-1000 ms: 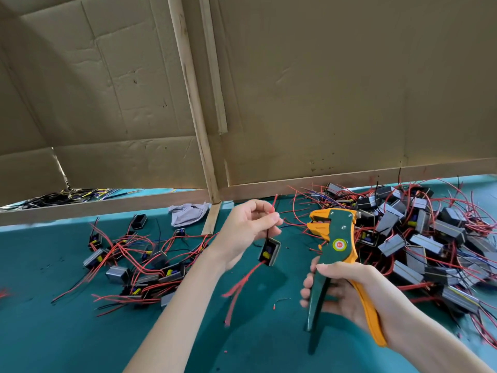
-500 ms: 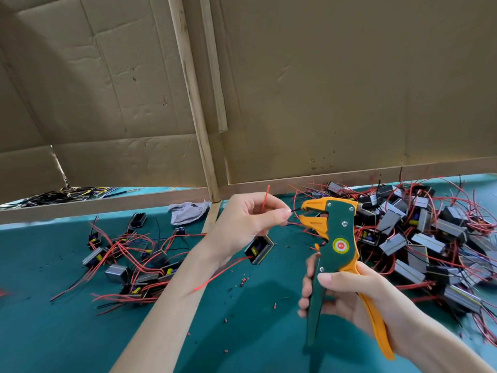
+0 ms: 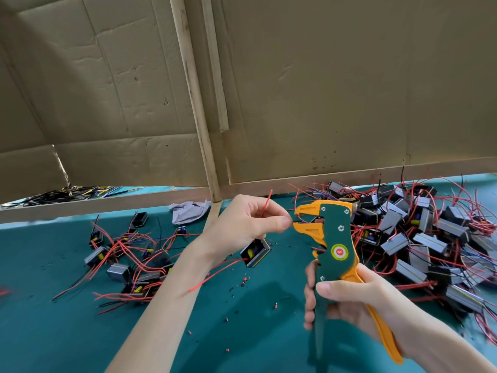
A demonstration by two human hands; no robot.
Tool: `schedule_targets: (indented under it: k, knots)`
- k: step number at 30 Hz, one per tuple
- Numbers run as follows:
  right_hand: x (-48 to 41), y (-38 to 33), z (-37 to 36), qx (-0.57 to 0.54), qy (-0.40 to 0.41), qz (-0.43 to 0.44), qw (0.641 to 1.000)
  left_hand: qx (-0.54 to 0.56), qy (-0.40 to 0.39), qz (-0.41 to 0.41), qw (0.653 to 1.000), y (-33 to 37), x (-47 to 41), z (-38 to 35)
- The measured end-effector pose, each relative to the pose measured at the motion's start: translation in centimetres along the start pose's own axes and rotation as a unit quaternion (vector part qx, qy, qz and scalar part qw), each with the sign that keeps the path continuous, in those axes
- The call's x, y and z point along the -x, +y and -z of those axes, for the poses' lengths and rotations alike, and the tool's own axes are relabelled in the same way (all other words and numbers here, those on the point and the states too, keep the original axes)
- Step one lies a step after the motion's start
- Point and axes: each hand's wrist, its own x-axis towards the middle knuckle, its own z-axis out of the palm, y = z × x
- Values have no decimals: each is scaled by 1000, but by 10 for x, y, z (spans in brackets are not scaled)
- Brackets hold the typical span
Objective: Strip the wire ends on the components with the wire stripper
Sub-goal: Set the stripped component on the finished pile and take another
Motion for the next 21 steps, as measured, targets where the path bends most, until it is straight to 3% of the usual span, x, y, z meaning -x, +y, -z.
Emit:
schedule_targets:
  k: [10, 15, 21]
  knots:
    - [4, 4, -5, 39, 57, -5, 998, -13, -39, 4, 999, -3, 2, 5]
    - [3, 8, -6, 84, 132, 1, 988, 240, -94, 60, 964, -9, -1, 1]
    - [-7, 3, -9, -27, 93, 25, 995, 58, -36, -11, 998, -18, -6, -9]
